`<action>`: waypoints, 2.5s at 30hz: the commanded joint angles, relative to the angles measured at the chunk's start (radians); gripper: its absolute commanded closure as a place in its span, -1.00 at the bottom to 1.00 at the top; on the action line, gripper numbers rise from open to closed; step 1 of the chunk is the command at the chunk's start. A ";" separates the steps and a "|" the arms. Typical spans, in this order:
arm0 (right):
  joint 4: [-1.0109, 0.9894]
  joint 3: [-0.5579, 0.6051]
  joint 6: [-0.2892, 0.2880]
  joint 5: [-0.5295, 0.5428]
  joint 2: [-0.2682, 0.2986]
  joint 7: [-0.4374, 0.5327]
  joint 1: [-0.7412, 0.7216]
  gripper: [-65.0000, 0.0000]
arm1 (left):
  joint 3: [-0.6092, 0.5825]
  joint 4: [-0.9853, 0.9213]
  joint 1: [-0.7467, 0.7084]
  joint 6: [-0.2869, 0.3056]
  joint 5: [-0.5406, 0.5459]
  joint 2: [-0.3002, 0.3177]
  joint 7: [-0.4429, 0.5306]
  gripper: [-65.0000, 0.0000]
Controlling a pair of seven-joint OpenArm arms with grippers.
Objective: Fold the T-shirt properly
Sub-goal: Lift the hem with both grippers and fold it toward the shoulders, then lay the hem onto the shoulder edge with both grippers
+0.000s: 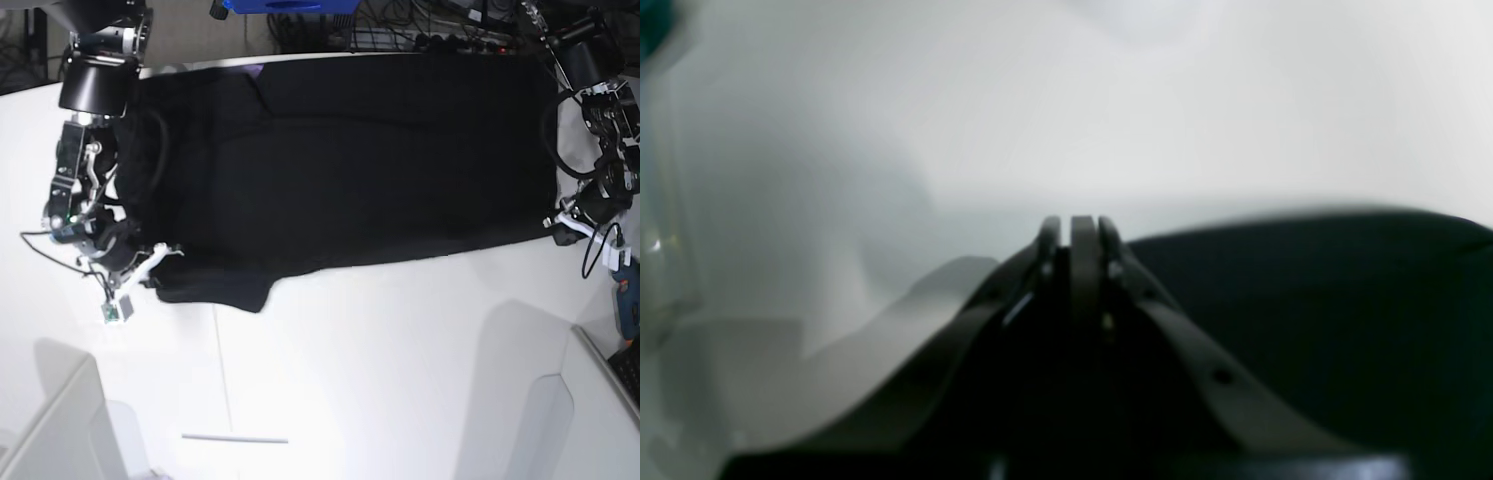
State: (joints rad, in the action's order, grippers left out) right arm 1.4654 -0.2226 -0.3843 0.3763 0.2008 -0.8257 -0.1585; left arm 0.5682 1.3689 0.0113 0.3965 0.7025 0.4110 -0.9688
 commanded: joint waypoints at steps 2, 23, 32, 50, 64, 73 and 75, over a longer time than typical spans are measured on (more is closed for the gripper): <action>0.044 -0.004 -0.003 0.010 0.013 -0.007 -0.020 1.00 | 0.005 0.042 -0.010 0.008 0.033 0.018 0.017 1.00; 0.288 -0.093 -0.011 0.010 0.013 -0.136 0.130 1.00 | 0.071 0.317 -0.182 0.009 0.038 0.012 -0.082 1.00; 0.397 -0.117 -0.011 0.010 0.013 -0.156 0.224 1.00 | 0.071 0.363 -0.241 0.009 0.038 0.009 -0.082 1.00; 0.489 -0.192 -0.012 0.010 -0.034 -0.157 0.380 1.00 | 0.071 0.459 -0.356 0.011 0.038 -0.007 -0.082 1.00; 0.532 -0.194 -0.012 0.010 -0.034 -0.186 0.442 1.00 | 0.071 0.478 -0.431 0.011 0.038 -0.016 -0.075 1.00; 0.539 -0.321 -0.012 0.134 -0.045 -0.251 0.443 1.00 | 0.071 0.476 -0.434 0.011 0.038 -0.017 -0.075 1.00; 0.539 -0.363 -0.012 0.192 -0.042 -0.277 0.454 1.00 | 0.071 0.476 -0.434 0.011 0.038 -0.017 -0.075 1.00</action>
State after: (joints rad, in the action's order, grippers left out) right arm 1.9842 -0.5808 -0.3939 0.5667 0.1459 -1.1122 0.2958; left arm 0.6315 1.8263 -0.4213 0.4007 0.7319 0.3763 -1.0615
